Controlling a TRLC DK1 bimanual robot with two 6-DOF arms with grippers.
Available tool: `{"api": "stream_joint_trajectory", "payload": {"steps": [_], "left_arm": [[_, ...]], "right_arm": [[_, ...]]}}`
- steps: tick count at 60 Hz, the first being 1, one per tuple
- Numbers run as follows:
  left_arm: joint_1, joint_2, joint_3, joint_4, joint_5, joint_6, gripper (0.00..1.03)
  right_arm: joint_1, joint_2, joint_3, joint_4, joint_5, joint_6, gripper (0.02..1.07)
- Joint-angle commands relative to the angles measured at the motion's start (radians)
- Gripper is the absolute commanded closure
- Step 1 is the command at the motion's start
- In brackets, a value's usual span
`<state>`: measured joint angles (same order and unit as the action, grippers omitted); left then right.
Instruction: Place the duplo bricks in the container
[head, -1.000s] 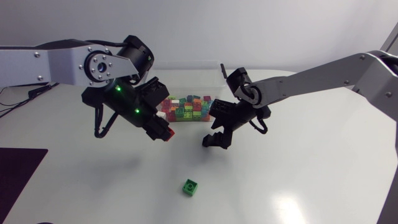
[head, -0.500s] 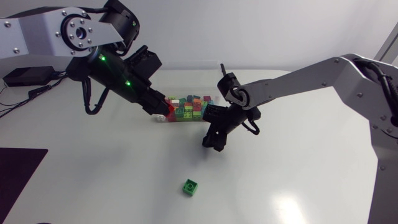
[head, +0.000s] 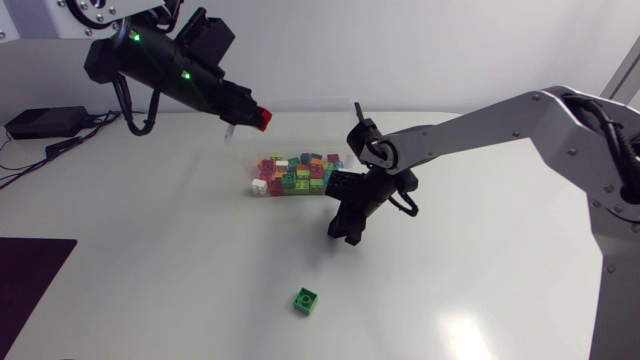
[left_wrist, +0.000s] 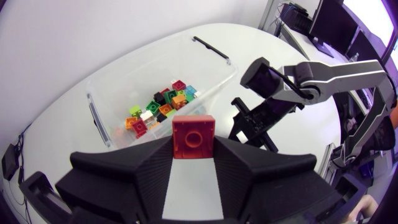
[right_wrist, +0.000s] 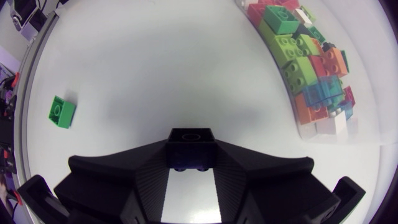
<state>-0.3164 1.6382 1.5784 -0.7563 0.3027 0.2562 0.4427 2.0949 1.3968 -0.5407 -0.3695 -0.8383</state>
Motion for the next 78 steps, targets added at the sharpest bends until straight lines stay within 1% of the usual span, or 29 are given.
{"api": "stream_joint_trajectory", "payload": {"steps": [1,17,24,26,27,29,30,33,34,35,39,40,42,43,45,47,49,55,58,63,69,73,78], "left_arm": [[0.010,0.060,0.042,0.021,0.012,-0.038,0.69],[0.077,0.261,0.160,0.117,0.009,-0.114,0.66],[0.096,0.321,0.223,0.140,-0.020,-0.135,0.64],[0.099,0.334,0.238,0.155,-0.040,-0.143,0.61],[0.099,0.336,0.241,0.158,-0.050,-0.144,0.58],[0.099,0.336,0.241,0.164,-0.062,-0.146,0.48],[0.097,0.334,0.239,0.169,-0.071,-0.146,0.39],[0.096,0.322,0.226,0.176,-0.094,-0.143,0.20],[0.096,0.310,0.212,0.189,-0.096,-0.143,0.10],[0.096,0.302,0.203,0.196,-0.097,-0.143,0.05],[0.096,0.262,0.160,0.226,-0.097,-0.135,0.04],[0.094,0.221,0.111,0.265,-0.103,-0.124,0.04],[0.091,0.178,0.061,0.308,-0.112,-0.117,0.04],[0.091,0.132,0.003,0.368,-0.131,-0.115,0.04],[0.086,0.064,-0.074,0.460,-0.155,-0.110,0.04],[0.083,-0.005,-0.152,0.545,-0.198,-0.109,0.04],[0.077,-0.040,-0.193,0.581,-0.211,-0.103,0.04],[0.040,-0.166,-0.302,0.594,-0.249,-0.034,0.05],[0.033,-0.224,-0.357,0.611,-0.249,-0.012,0.05],[0.016,-0.304,-0.429,0.595,-0.249,0.037,0.05],[-0.007,-0.380,-0.511,0.554,-0.232,0.107,0.05],[-0.012,-0.429,-0.580,0.545,-0.209,0.143,0.05],[-0.035,-0.465,-0.644,0.492,-0.177,0.206,0.05]], "right_arm": [[-0.018,-0.076,-0.001,-0.030,0.003,0.002,0.86],[-0.029,-0.245,0.008,-0.120,0.000,0.042,0.86],[-0.025,-0.308,0.028,-0.151,-0.002,0.064,0.86],[-0.024,-0.322,0.039,-0.160,-0.003,0.071,0.86],[-0.024,-0.328,0.042,-0.163,-0.005,0.074,0.86],[-0.025,-0.337,0.053,-0.173,-0.006,0.081,0.86],[-0.025,-0.342,0.059,-0.173,-0.006,0.087,0.85],[-0.029,-0.354,0.079,-0.173,-0.009,0.107,0.85],[-0.030,-0.357,0.087,-0.173,-0.011,0.114,0.85],[-0.032,-0.358,0.094,-0.173,-0.011,0.120,0.85],[-0.036,-0.363,0.130,-0.166,-0.016,0.157,0.85],[-0.038,-0.365,0.137,-0.163,-0.019,0.166,0.85],[-0.039,-0.368,0.153,-0.156,-0.020,0.188,0.85],[-0.039,-0.368,0.157,-0.151,-0.022,0.196,0.85],[-0.038,-0.369,0.166,-0.133,-0.022,0.215,0.85],[-0.038,-0.369,0.180,-0.113,-0.022,0.242,0.85],[-0.038,-0.368,0.191,-0.096,-0.022,0.260,0.85],[-0.038,-0.337,0.240,-0.051,-0.020,0.315,0.85],[-0.038,-0.315,0.269,-0.041,-0.020,0.338,0.85],[-0.038,-0.269,0.326,-0.018,-0.019,0.377,0.85],[-0.039,-0.211,0.390,-0.004,-0.017,0.407,0.85],[-0.039,-0.176,0.426,0.012,-0.013,0.429,0.85],[-0.038,-0.128,0.470,0.033,-0.005,0.459,0.85]]}}
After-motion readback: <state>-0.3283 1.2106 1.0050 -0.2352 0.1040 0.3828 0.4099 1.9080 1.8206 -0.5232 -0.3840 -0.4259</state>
